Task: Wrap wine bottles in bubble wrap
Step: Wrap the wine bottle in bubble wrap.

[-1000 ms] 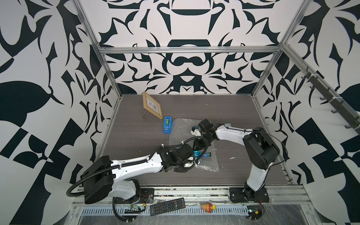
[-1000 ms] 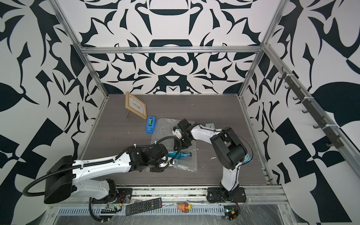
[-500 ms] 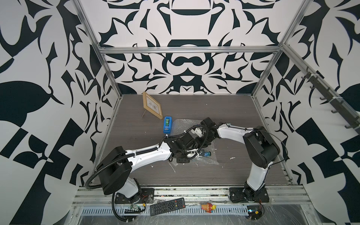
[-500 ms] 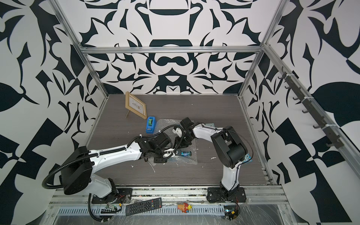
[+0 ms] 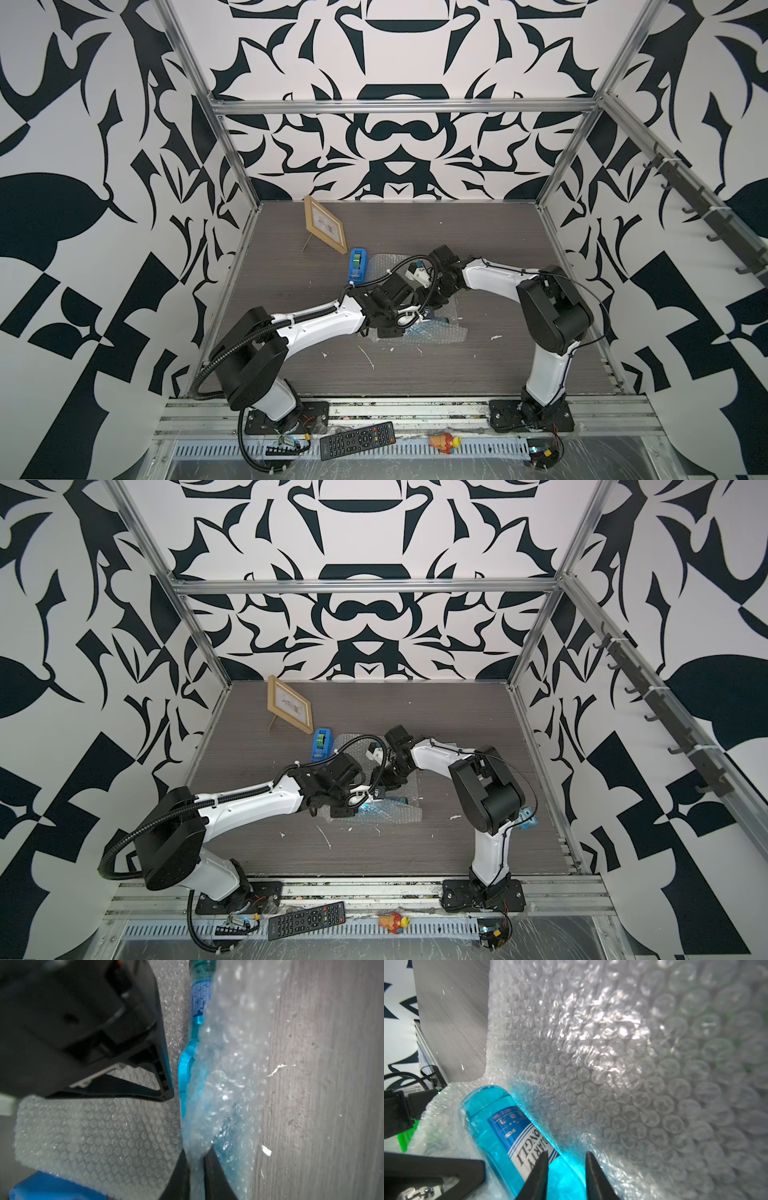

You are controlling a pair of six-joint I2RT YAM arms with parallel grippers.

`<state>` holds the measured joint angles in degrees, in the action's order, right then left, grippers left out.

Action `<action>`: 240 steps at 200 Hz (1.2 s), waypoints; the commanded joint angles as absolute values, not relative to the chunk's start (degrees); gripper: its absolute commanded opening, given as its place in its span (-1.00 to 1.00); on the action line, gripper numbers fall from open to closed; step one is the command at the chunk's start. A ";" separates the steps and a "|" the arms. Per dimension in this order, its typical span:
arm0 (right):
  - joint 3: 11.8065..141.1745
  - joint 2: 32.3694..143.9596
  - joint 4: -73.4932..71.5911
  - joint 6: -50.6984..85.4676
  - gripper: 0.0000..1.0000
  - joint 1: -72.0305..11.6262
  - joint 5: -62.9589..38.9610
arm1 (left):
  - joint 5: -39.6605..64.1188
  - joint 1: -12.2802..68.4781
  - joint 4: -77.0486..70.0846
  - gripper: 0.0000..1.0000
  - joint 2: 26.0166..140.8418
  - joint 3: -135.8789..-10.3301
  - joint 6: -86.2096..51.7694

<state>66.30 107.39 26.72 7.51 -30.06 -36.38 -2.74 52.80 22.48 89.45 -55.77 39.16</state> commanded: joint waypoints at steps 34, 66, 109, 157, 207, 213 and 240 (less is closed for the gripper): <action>61.46 89.24 25.21 11.16 -0.15 -24.57 -31.50 | -1.16 51.95 22.04 -0.56 92.81 -55.70 38.07; 54.01 75.86 26.86 13.05 -0.16 -22.42 -24.27 | -0.66 51.86 21.70 -0.55 92.73 -55.19 37.63; 42.89 64.63 21.75 24.61 -0.27 -24.28 -26.60 | -0.10 50.94 22.04 -0.53 92.26 -54.90 36.20; 38.17 58.95 17.05 30.71 -0.37 -31.53 -22.65 | 0.87 50.38 22.60 -0.53 91.35 -54.15 33.59; 36.82 53.44 16.44 33.66 -0.42 -34.30 -19.32 | 1.55 49.94 23.82 -0.53 91.42 -54.13 32.11; 36.14 53.02 15.71 34.26 -0.42 -34.48 -19.30 | 1.79 49.92 23.90 -0.53 91.45 -54.14 32.00; 33.41 55.38 10.73 36.45 -0.44 -37.04 -19.03 | 3.47 49.33 24.59 -0.53 91.43 -54.68 31.48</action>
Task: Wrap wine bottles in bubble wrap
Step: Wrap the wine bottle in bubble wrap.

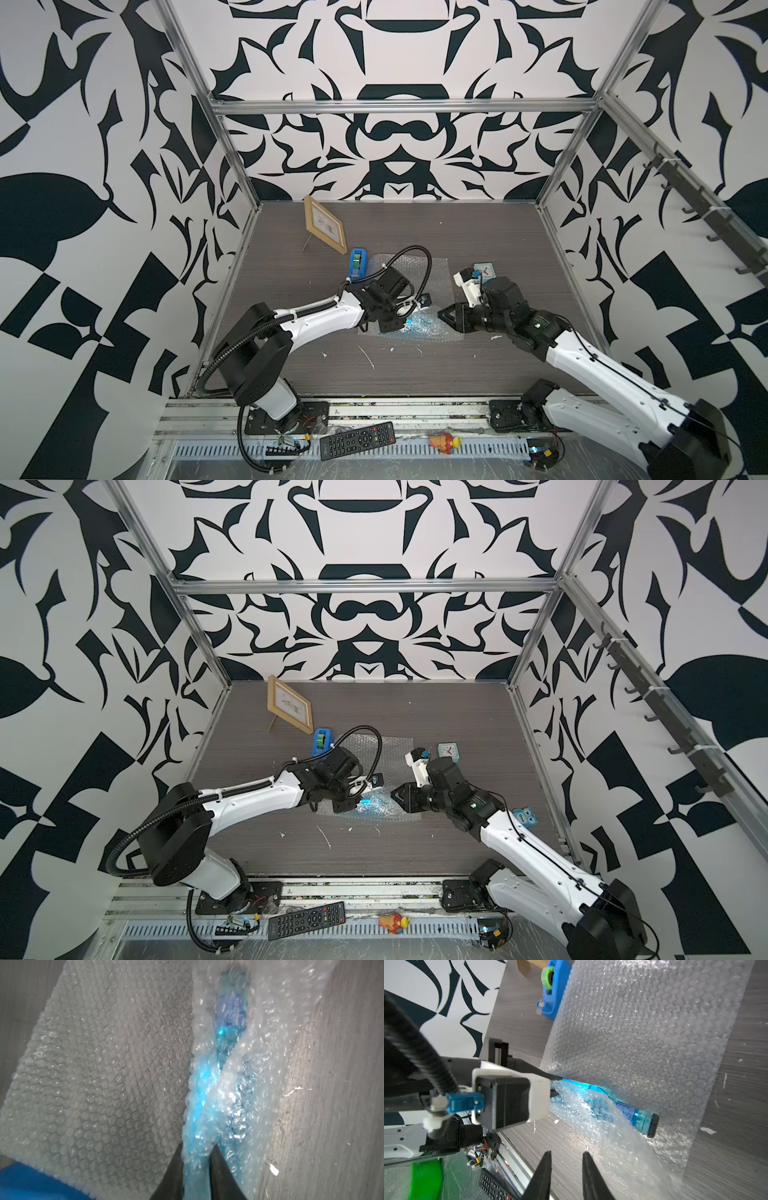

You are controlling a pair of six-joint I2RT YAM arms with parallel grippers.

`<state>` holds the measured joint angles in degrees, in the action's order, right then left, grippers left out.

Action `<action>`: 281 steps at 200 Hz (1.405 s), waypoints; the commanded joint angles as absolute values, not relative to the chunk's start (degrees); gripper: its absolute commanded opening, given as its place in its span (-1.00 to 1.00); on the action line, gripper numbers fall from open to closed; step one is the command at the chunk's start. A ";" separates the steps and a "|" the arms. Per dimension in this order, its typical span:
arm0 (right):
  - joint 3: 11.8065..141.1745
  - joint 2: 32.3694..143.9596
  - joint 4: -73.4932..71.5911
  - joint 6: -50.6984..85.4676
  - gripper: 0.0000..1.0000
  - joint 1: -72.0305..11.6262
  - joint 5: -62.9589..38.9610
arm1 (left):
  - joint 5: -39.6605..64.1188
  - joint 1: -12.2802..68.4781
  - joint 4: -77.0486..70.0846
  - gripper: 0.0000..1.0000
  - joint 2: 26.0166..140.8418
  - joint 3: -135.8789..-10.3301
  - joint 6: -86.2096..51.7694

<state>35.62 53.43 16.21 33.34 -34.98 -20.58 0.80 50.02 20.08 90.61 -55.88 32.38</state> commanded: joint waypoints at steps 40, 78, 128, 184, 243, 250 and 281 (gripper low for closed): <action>35.83 65.46 4.32 35.69 -0.45 -40.79 -19.09 | 4.88 48.71 25.31 -0.53 91.38 -55.18 30.88; 38.55 74.32 2.11 32.06 -0.48 -41.06 -18.37 | 6.03 48.25 25.39 -0.51 91.55 -55.37 30.02; 41.99 81.11 1.10 30.35 -0.52 -41.05 -14.71 | 5.62 48.17 25.76 -0.31 90.72 -55.37 30.30; 42.75 86.41 0.39 29.10 -0.52 -41.05 -15.03 | 5.10 47.55 26.18 -0.01 88.55 -56.40 31.33; 43.17 87.37 2.13 28.49 -0.52 -41.05 -15.03 | 3.71 45.45 28.45 0.17 79.88 -57.83 33.37; 43.16 87.39 2.44 28.48 -0.52 -41.05 -14.87 | 3.30 45.35 28.56 0.18 78.64 -57.60 33.71; 42.74 87.28 3.50 28.63 -0.52 -41.04 -13.65 | 6.80 45.58 28.06 0.05 74.26 -54.40 36.99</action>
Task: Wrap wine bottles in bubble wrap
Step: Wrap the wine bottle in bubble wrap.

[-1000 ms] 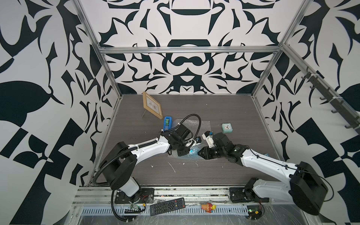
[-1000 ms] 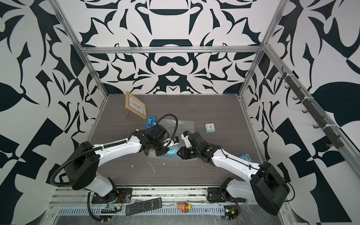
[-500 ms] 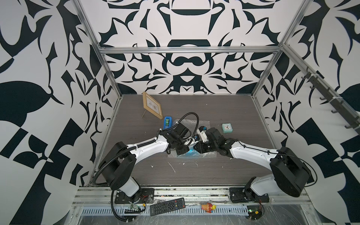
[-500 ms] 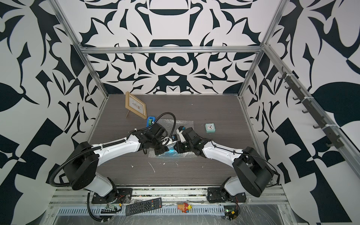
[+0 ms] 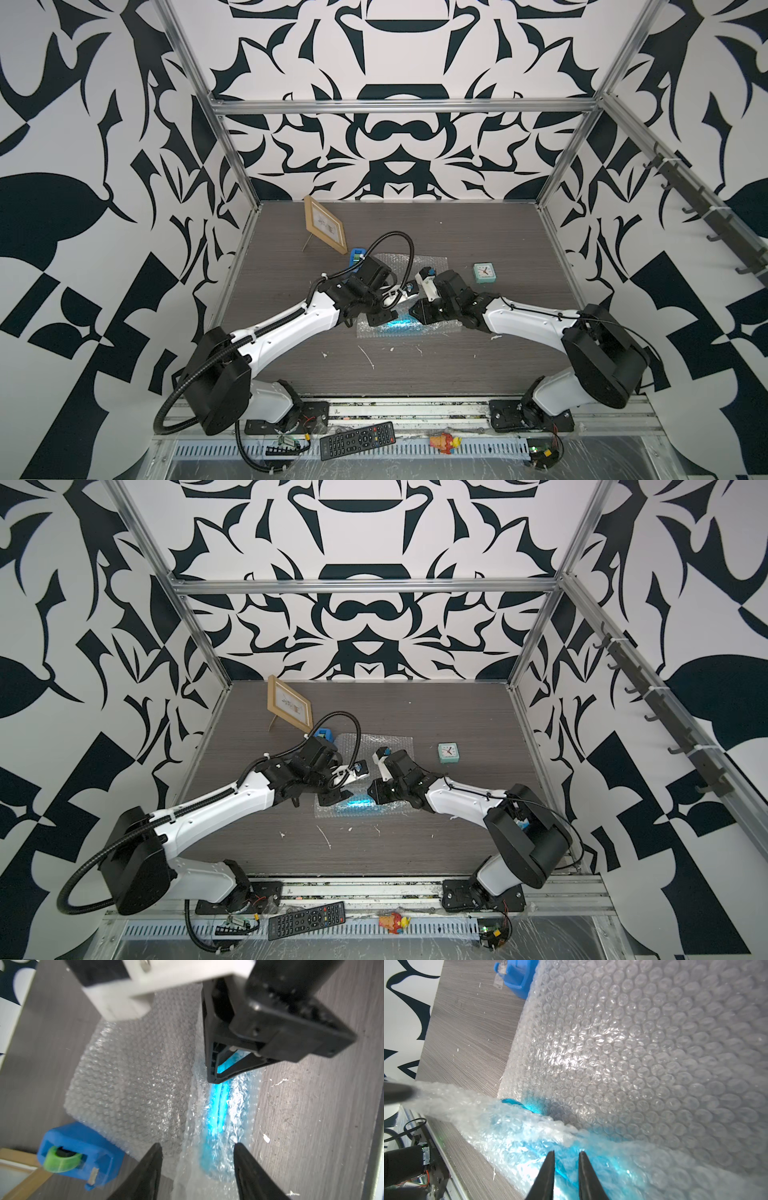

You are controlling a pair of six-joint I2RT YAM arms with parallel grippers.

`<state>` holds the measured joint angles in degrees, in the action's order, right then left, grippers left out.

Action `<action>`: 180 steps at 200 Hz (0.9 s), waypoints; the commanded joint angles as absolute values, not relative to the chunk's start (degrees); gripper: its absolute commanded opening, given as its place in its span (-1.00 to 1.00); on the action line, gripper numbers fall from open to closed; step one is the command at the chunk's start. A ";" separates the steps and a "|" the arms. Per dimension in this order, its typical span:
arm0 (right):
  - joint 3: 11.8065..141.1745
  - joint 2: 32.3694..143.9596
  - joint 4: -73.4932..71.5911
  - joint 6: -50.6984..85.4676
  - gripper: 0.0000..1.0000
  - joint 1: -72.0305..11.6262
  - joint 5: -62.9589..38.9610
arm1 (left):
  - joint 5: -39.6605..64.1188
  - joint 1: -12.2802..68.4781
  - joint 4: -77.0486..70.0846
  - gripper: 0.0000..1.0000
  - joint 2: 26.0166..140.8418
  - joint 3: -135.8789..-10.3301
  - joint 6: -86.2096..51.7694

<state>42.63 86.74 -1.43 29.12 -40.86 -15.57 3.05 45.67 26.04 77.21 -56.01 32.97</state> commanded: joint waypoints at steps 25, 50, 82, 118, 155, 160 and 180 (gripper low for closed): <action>42.72 86.84 4.69 29.40 -0.52 -41.05 -11.90 | 6.74 48.16 24.45 0.05 74.07 -50.42 38.85; 42.63 86.77 5.27 29.95 -0.52 -41.05 -11.01 | 1.99 51.85 18.88 0.23 77.12 -47.89 42.31; 42.69 86.92 5.31 30.24 -0.51 -41.06 -11.20 | 0.55 53.17 14.31 0.37 82.51 -48.09 45.17; 42.68 86.93 4.63 29.45 -0.49 -41.05 -12.28 | -0.21 53.17 9.19 0.53 85.56 -47.42 48.57; 42.71 86.93 4.88 28.43 -0.46 -40.94 -12.05 | 0.26 52.82 7.95 0.56 89.14 -47.02 50.31; 42.71 86.96 4.94 28.36 -0.46 -40.85 -12.05 | 0.41 52.68 7.91 0.56 89.70 -46.98 50.36; 42.71 86.59 5.33 27.73 -0.42 -40.59 -12.24 | 0.66 52.21 7.65 0.56 91.80 -46.89 50.35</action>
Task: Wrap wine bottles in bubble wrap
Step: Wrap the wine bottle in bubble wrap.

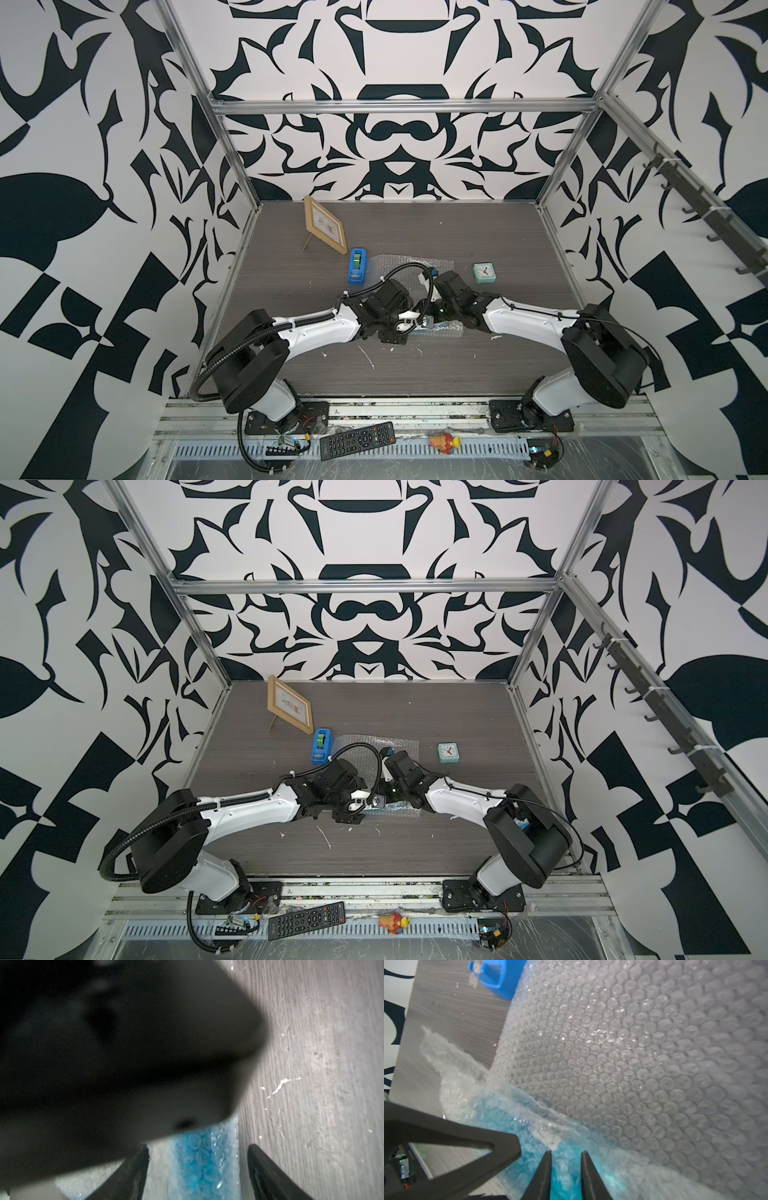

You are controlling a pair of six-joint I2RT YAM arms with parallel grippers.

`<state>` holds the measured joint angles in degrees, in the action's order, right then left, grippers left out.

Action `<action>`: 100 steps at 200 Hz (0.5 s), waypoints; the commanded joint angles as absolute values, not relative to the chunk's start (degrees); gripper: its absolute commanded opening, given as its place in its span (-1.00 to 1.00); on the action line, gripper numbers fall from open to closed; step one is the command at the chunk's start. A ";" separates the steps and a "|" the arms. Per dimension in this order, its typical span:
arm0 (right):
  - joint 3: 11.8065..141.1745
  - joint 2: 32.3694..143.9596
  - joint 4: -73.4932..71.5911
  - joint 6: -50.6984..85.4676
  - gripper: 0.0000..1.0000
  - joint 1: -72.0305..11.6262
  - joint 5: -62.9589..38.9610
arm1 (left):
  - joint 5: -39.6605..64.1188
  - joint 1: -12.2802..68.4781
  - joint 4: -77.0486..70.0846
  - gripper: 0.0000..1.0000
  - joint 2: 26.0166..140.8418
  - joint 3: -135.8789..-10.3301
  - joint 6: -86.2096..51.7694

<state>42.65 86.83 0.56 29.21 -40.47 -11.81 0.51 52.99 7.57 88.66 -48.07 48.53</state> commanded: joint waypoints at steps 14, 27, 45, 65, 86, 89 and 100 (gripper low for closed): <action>42.71 86.10 5.57 27.51 -0.38 -40.37 -12.38 | 0.91 52.12 8.11 0.56 93.25 -47.06 50.36; 42.66 85.42 5.61 27.26 -0.35 -40.02 -12.82 | 0.79 52.03 8.68 0.54 94.43 -47.24 50.39; 42.80 84.45 5.63 26.29 -0.27 -39.69 -13.75 | 1.01 51.77 9.14 0.54 95.35 -46.96 50.44; 43.38 84.43 5.80 24.57 -0.24 -39.62 -14.78 | 1.94 50.96 7.61 0.53 95.21 -45.92 49.95; 44.11 85.61 6.04 23.14 -0.23 -39.45 -15.55 | 3.55 50.06 7.38 0.51 94.76 -45.70 49.86; 44.12 85.77 5.95 23.04 -0.24 -39.46 -15.56 | 3.71 49.94 7.46 0.50 94.62 -45.75 49.91; 44.27 86.42 5.59 22.79 -0.24 -39.40 -15.79 | 4.24 49.68 7.64 0.50 93.91 -45.90 49.94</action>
<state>42.70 86.83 2.63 25.30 -38.65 -10.48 5.85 51.81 2.39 92.82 -47.94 49.82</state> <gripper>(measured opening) 0.383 0.752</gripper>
